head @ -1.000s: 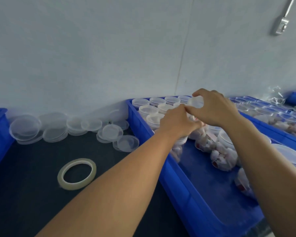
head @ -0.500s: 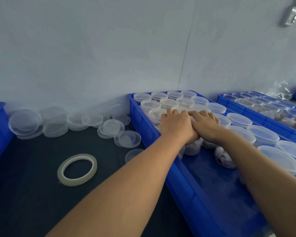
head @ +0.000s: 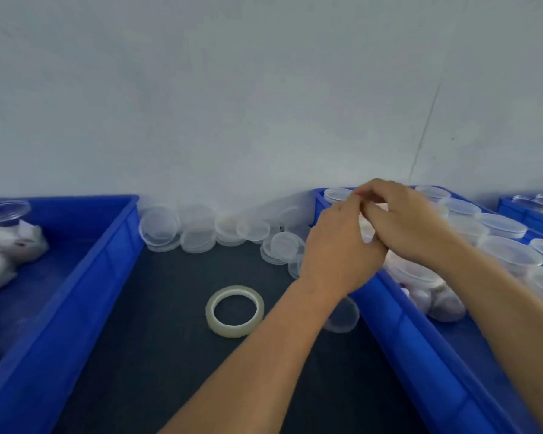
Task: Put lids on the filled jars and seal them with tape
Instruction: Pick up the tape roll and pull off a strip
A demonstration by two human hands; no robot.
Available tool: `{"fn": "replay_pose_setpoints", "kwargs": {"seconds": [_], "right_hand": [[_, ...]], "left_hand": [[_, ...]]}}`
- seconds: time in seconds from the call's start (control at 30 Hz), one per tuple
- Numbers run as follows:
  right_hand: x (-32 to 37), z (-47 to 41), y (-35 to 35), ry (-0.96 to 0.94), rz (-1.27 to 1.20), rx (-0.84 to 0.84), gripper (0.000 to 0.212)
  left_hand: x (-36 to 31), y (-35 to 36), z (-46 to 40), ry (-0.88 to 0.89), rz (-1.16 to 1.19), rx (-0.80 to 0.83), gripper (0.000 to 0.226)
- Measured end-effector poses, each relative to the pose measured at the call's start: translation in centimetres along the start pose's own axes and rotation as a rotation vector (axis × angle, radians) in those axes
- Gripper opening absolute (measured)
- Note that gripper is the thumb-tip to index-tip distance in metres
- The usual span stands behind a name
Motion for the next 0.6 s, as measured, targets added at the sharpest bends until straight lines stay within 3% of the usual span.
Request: {"fn": "replay_pose_setpoints", "kwargs": {"seconds": [0.13, 0.3, 0.4, 0.53, 0.6], "right_hand": [[7.9, 1.5, 9.9, -0.151, -0.017, 0.275, 0.013], [12.3, 5.4, 22.5, -0.193, -0.043, 0.499, 0.022], [13.5, 7.9, 26.9, -0.216, -0.12, 0.479, 0.026], [13.1, 9.2, 27.6, -0.209, -0.253, 0.276, 0.026], [13.1, 9.3, 27.6, -0.204, -0.264, 0.257, 0.028]], "left_hand": [[7.1, -8.6, 5.9, -0.194, 0.025, -0.174, 0.029], [16.3, -15.2, 14.6, -0.538, -0.102, -0.233, 0.009], [19.0, -17.3, 17.8, -0.579, -0.143, -0.301, 0.011], [20.1, -17.6, 18.1, -0.569, -0.145, -0.304, 0.008], [20.3, -17.5, 17.9, -0.564, -0.145, -0.289, 0.007]]}}
Point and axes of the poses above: each hand's wrist, its own z-axis away from the middle knuckle, its own y-axis out of the palm, x = y × z, the point moved 8 cm from there along -z, towards the middle knuckle, and after that the axes turned 2 degrees about -y, right-handed, at the moved point
